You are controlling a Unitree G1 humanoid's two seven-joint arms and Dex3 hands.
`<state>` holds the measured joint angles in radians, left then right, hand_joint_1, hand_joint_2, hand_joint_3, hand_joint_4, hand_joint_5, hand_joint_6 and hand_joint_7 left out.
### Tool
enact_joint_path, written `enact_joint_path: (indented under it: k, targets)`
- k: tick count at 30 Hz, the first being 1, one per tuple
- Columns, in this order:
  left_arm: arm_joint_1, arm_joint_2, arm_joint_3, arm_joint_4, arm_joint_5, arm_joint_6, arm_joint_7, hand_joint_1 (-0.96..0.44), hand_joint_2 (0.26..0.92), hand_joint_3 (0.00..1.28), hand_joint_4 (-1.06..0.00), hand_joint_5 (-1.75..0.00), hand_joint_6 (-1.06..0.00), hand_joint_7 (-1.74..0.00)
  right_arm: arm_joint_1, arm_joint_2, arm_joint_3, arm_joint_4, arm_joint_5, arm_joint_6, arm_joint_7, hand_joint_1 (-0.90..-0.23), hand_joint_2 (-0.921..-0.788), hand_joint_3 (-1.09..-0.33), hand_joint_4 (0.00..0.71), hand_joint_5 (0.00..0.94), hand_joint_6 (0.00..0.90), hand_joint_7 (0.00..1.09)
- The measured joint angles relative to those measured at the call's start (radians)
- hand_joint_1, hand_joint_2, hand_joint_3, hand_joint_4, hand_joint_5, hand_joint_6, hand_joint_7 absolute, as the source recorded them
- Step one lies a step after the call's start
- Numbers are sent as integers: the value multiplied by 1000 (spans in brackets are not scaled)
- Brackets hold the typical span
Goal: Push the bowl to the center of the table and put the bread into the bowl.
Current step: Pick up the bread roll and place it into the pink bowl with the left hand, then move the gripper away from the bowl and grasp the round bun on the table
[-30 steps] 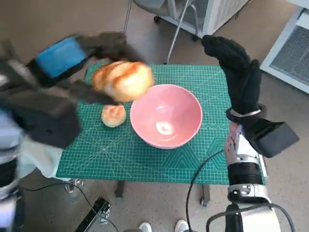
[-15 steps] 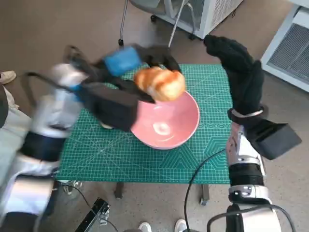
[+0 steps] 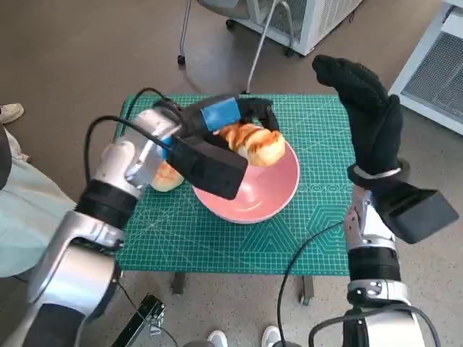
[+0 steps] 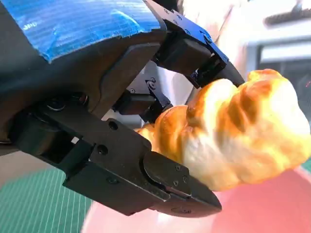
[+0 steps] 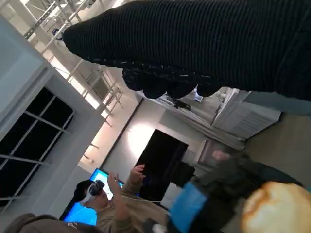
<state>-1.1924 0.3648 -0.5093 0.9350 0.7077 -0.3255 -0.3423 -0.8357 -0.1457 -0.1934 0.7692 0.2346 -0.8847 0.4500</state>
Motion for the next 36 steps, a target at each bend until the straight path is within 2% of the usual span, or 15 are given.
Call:
enact_joint_path:
  k: [1, 3, 6, 11, 17, 27, 36]
  targets:
    - [0, -6, -1, 10, -5, 20, -37, -114, 911, 167, -227, -218, -264, -580, 2, -1, 0, -4, -1, 0, -2, -562, -921, -721, 357, 5, 38, 804]
    - [0, -15, -1, 23, -10, 58, -111, -77, 912, 109, -94, -89, -207, -307, 4, -4, 0, -10, -2, 1, -8, -559, -921, -723, 358, 6, 37, 805]
    - [0, -17, -2, 28, -16, 104, -214, -63, 903, 70, -30, -28, -168, -159, 8, -6, 0, -16, -3, 1, -19, -561, -921, -724, 359, 6, 37, 806]
    - [1, -6, 19, -10, -57, 157, -319, -157, 883, 41, -4, -4, -122, -80, 16, -8, 0, -22, -3, 1, -33, -567, -921, -722, 360, 7, 39, 807]
    - [20, 26, 82, -181, -128, 257, -408, -239, 865, 22, 0, 0, -92, -53, 17, -8, 2, -22, -8, 1, -45, -563, -921, -723, 360, 6, 45, 809]
    - [90, 131, 193, -573, -260, 412, -595, -202, 851, 10, 1, 1, -95, -51, 15, -6, 9, -11, -11, 2, -52, -588, -921, -712, 360, 6, 46, 813]
    - [125, 294, 296, -730, -316, 419, -623, -42, 859, 12, 1, 1, -132, -61, 8, -3, 15, 7, -1, 5, -44, -584, -921, -699, 360, 5, 47, 813]
